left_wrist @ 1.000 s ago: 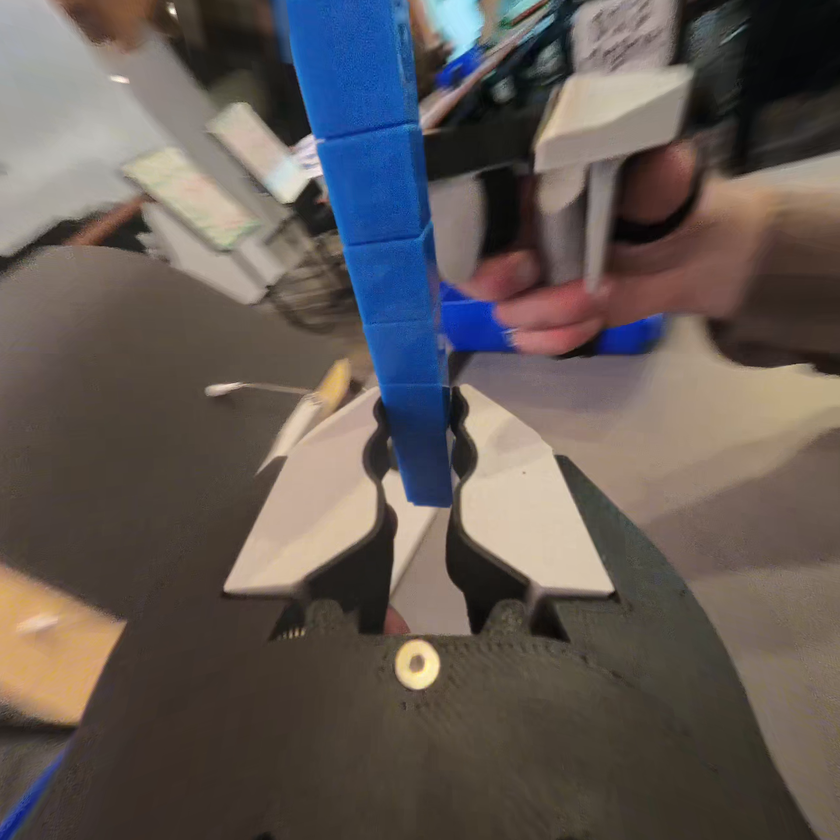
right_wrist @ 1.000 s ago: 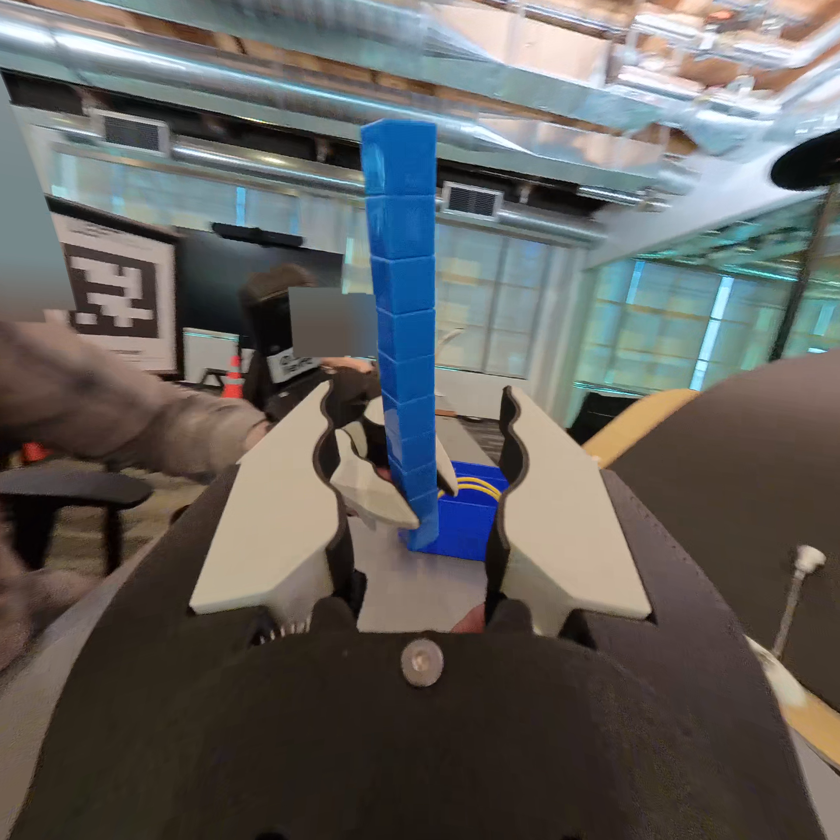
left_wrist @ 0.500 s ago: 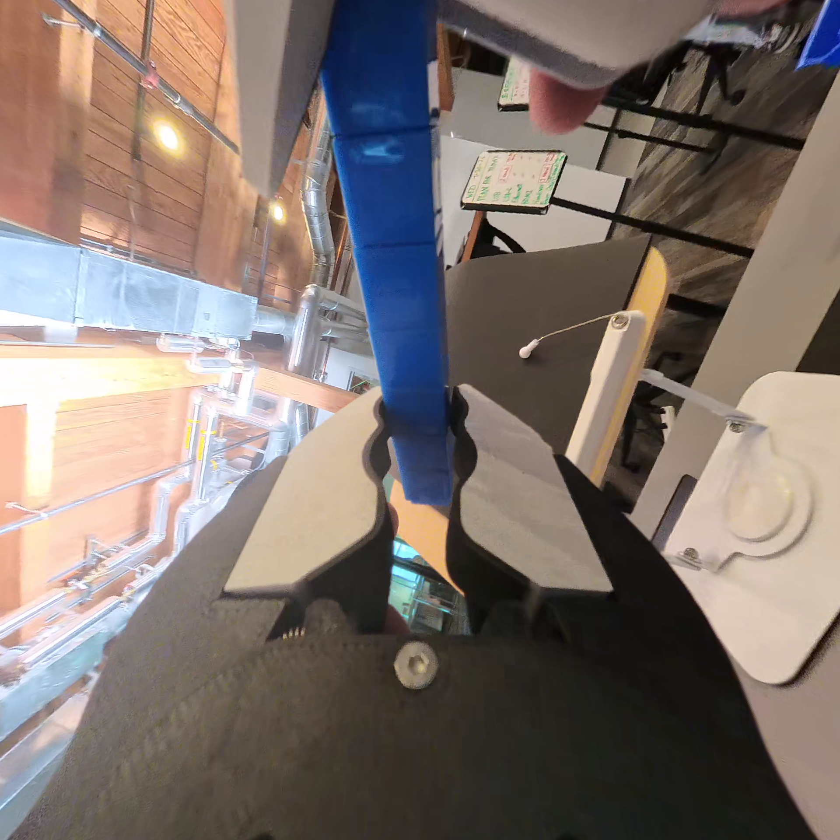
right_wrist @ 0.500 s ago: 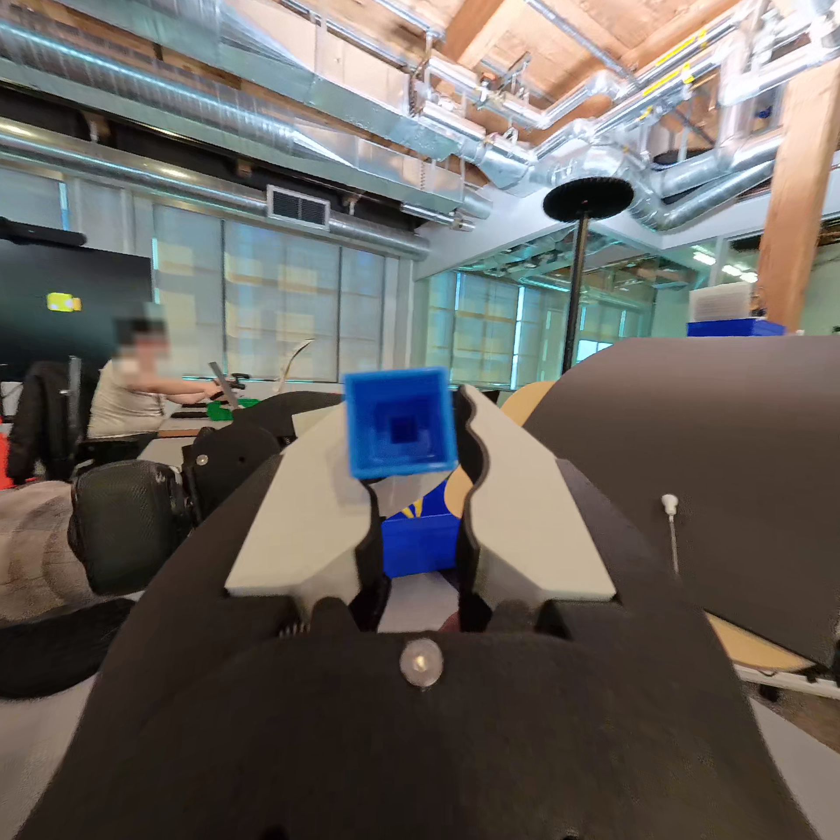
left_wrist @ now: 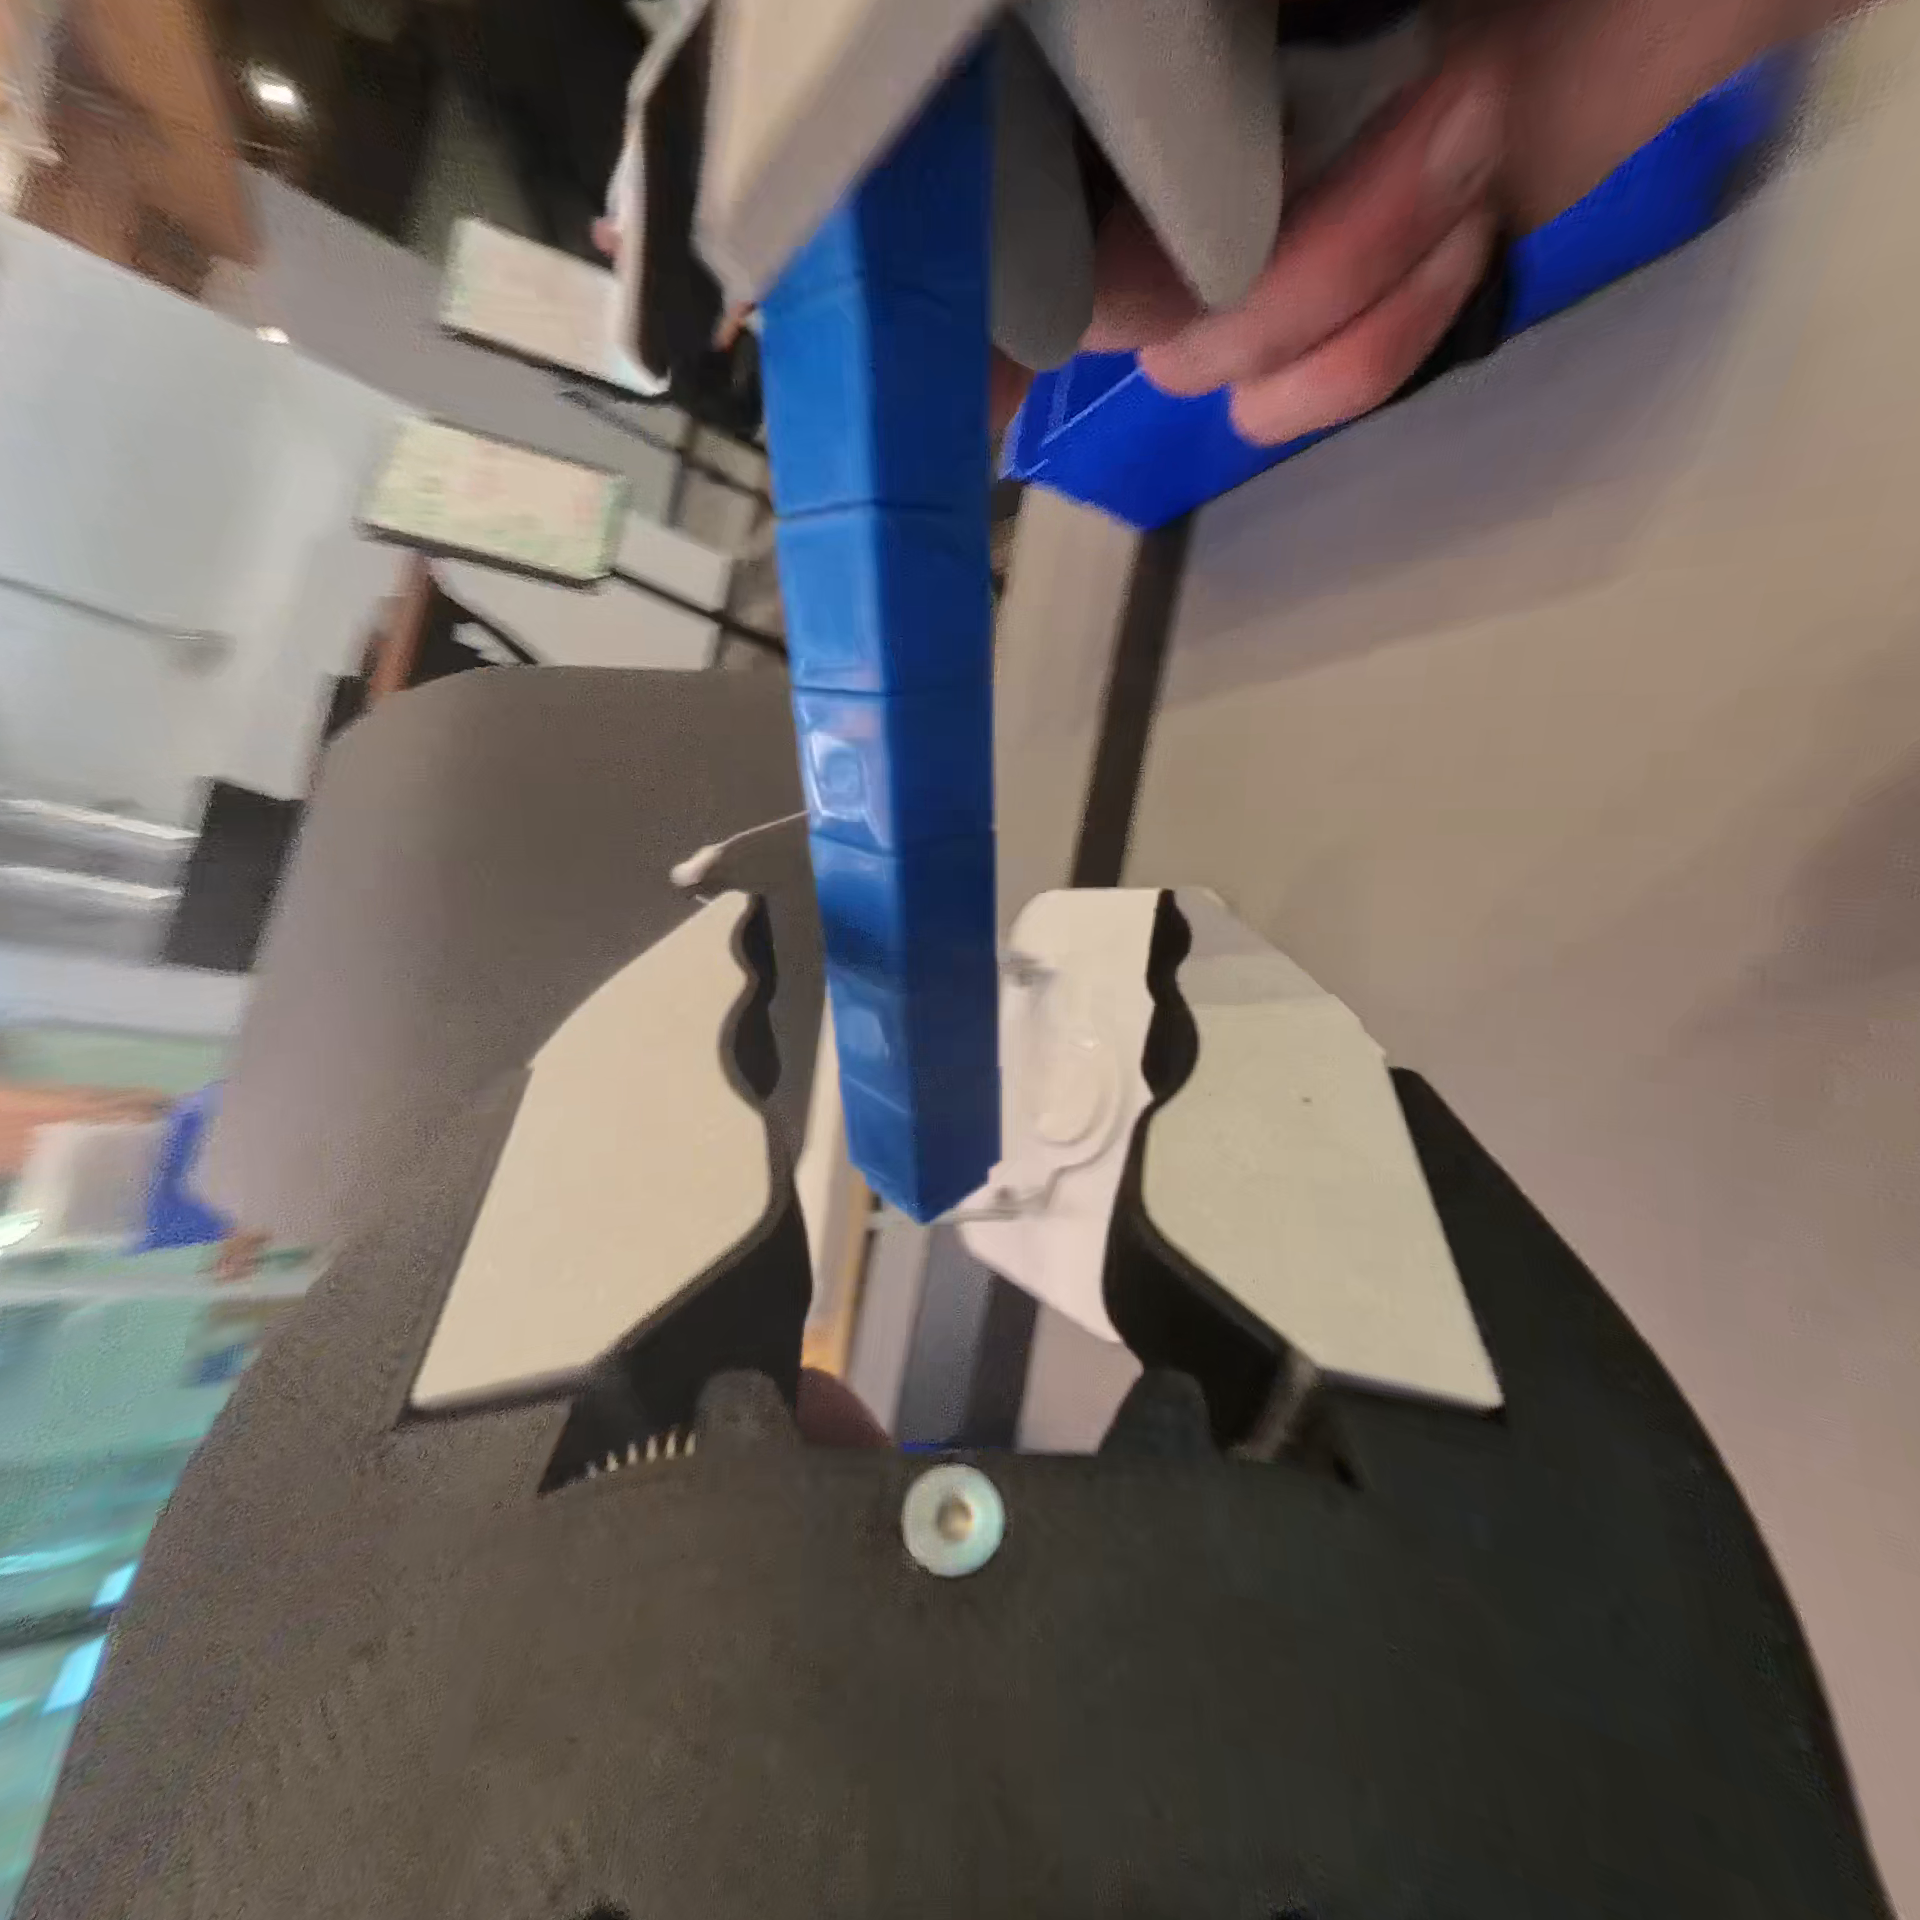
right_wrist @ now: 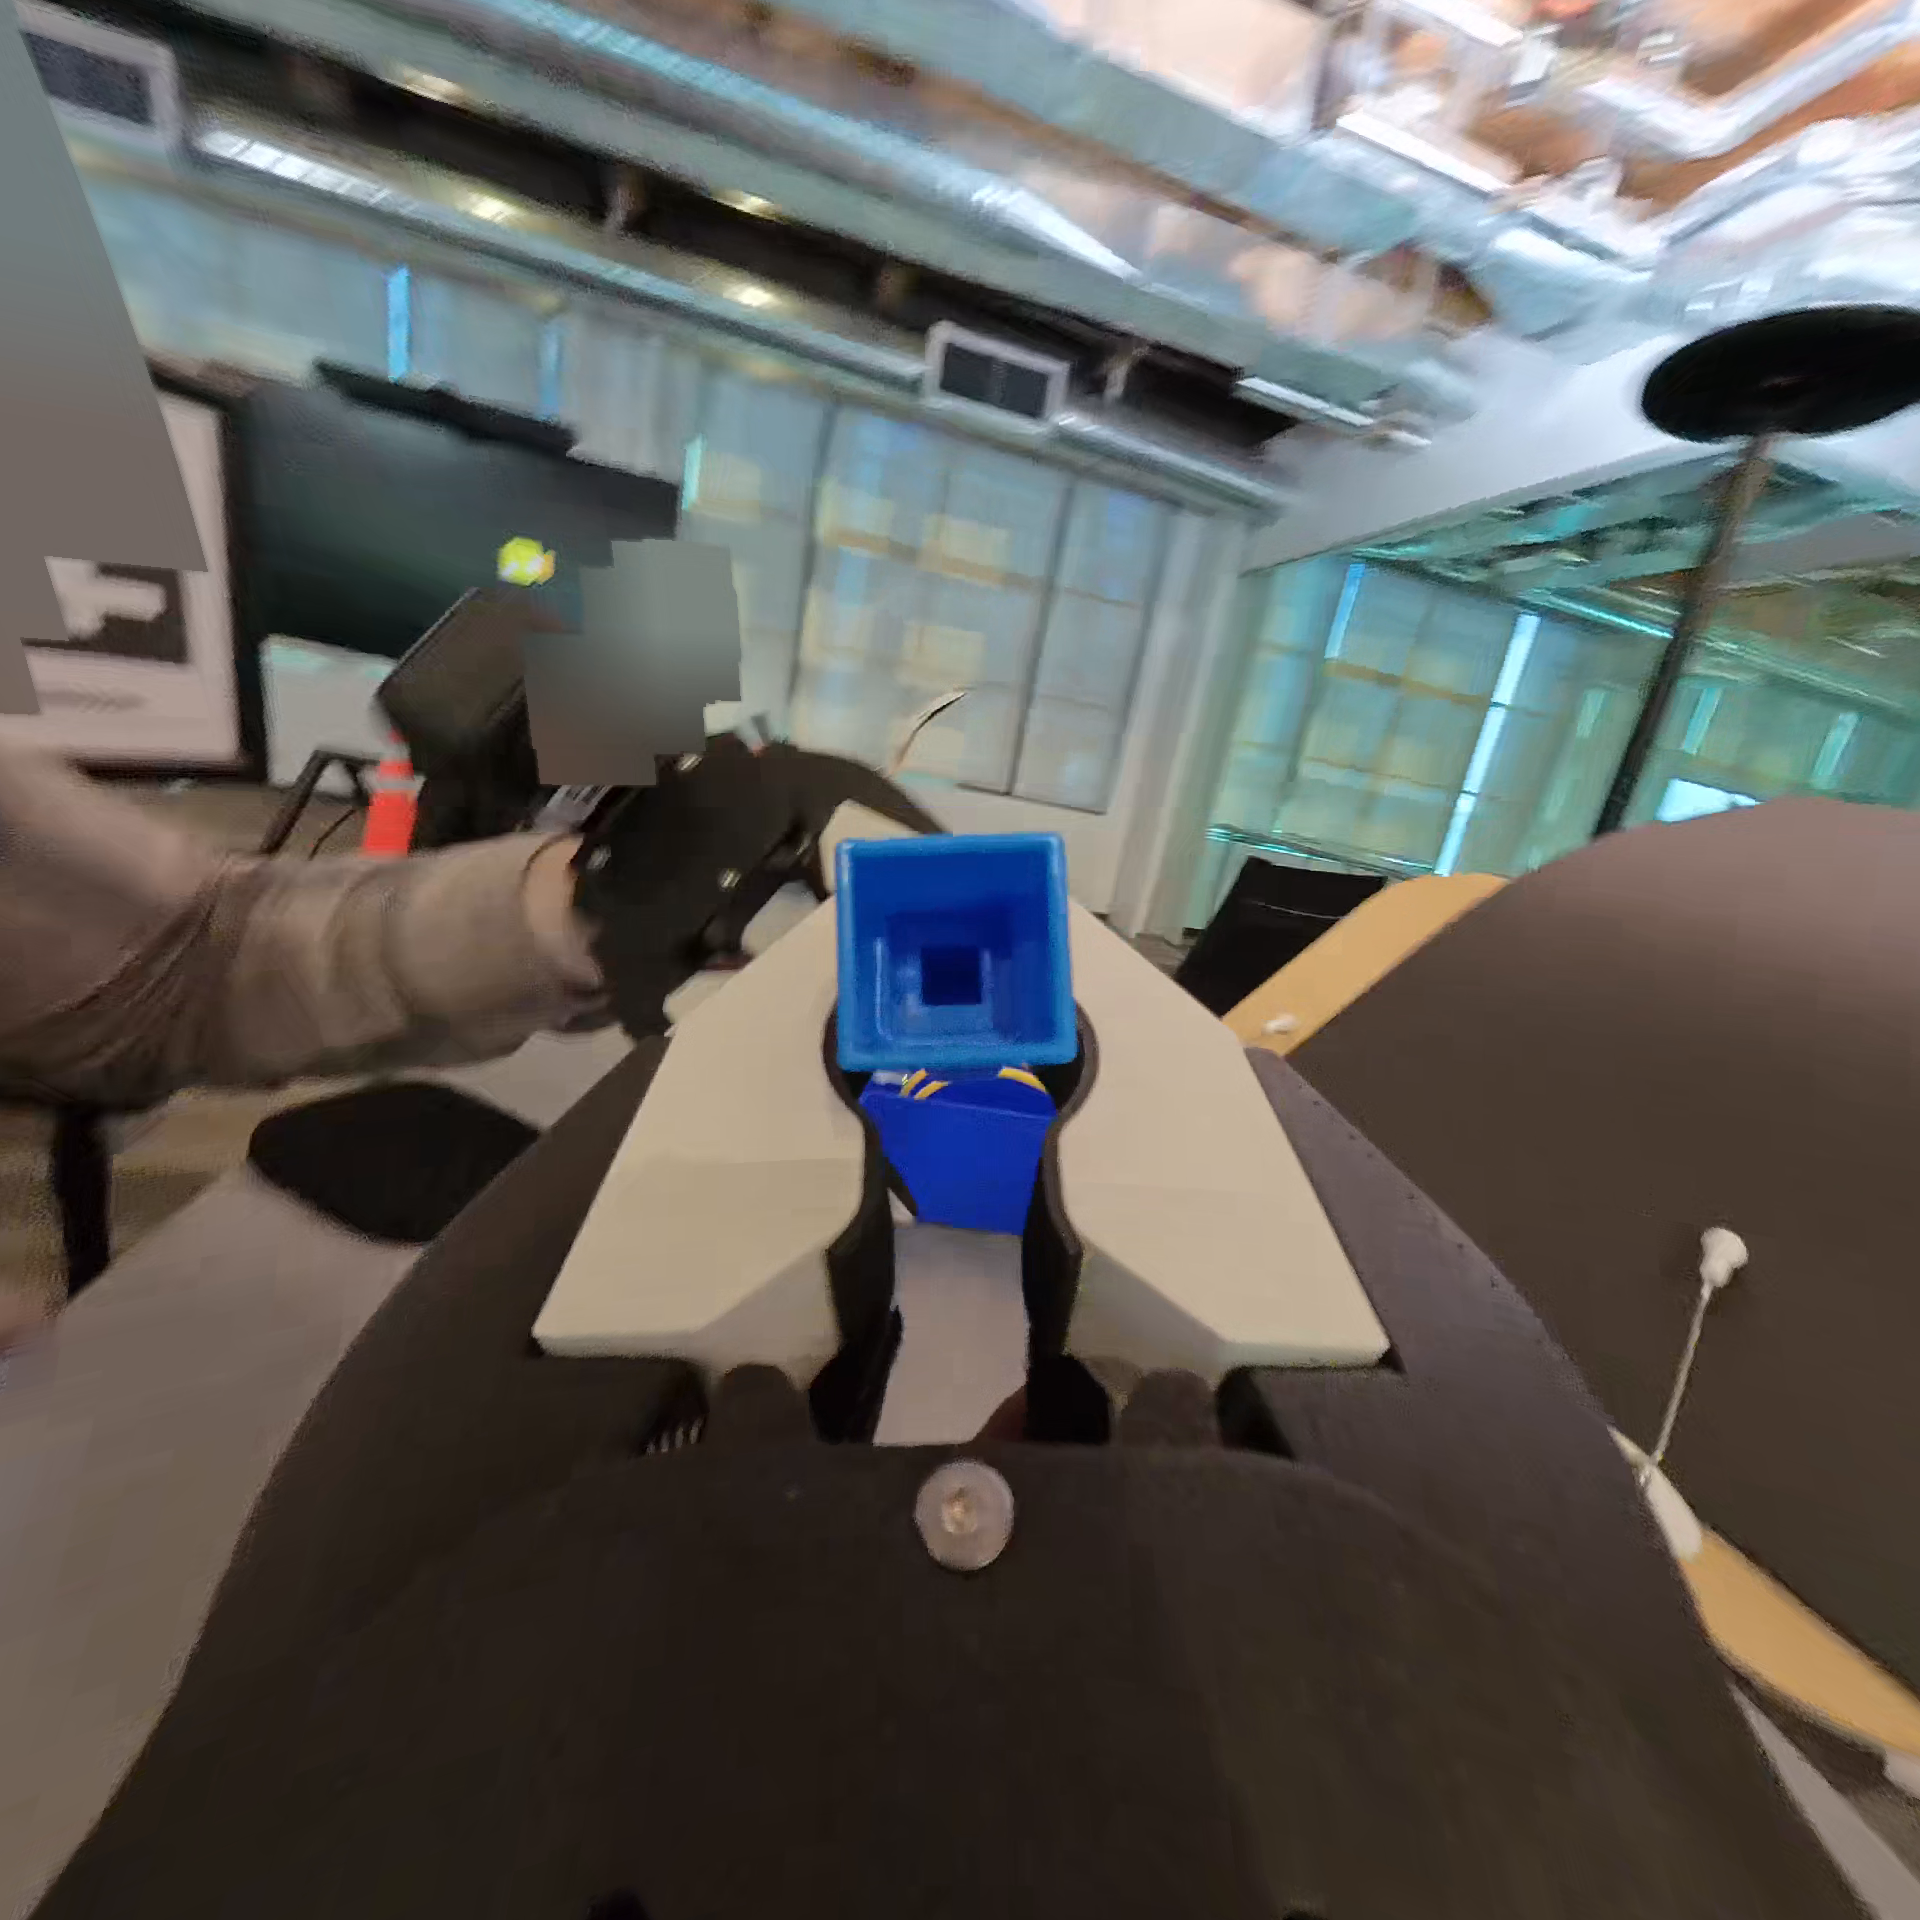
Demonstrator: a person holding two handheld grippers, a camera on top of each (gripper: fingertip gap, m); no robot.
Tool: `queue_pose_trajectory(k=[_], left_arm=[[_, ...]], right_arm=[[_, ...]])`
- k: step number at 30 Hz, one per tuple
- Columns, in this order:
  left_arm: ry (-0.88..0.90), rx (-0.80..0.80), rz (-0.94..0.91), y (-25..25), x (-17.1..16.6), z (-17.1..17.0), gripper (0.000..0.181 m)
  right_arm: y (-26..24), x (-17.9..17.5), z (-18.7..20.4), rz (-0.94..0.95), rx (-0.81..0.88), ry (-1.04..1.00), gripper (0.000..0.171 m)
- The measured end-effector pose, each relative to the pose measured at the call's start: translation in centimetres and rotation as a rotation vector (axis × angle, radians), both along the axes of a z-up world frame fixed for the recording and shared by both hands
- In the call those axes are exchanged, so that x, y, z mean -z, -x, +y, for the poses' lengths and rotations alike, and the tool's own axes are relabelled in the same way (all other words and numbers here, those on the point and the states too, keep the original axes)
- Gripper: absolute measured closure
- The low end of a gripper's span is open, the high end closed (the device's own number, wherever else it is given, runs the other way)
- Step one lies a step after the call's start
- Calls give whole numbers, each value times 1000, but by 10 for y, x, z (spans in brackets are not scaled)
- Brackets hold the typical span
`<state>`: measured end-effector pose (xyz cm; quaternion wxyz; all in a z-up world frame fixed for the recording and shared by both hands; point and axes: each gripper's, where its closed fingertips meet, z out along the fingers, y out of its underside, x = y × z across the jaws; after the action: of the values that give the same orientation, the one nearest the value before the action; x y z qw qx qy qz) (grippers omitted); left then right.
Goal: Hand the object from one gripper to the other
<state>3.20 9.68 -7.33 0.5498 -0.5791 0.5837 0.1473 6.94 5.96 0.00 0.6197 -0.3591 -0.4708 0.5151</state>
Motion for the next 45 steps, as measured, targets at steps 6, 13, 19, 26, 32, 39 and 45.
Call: queue_pose_trajectory(k=[6,13,19,26,32,39,45], left_arm=[[469,276,-130,-27,1,-55,115],[877,540,-18,-40,13,-105,121],[1091,658,81,-53,30,-124,126],[1295,863,164,-68,52,-170,157],[1162,850,114,-81,56,-158,158],[682,510,-48,-78,41,-66,158],[44,71,-66,-31,1,27,158]], right_arm=[[-11,24,-50,-161,-249,-195,152],[-17,45,-85,-305,-370,-318,152],[-22,55,-113,-387,-455,-402,151],[-31,56,-135,-406,-539,-453,151],[-28,47,-129,-370,-461,-468,147],[-25,17,-72,-311,-169,-334,98],[-47,-20,-32,-200,-25,-139,112]])
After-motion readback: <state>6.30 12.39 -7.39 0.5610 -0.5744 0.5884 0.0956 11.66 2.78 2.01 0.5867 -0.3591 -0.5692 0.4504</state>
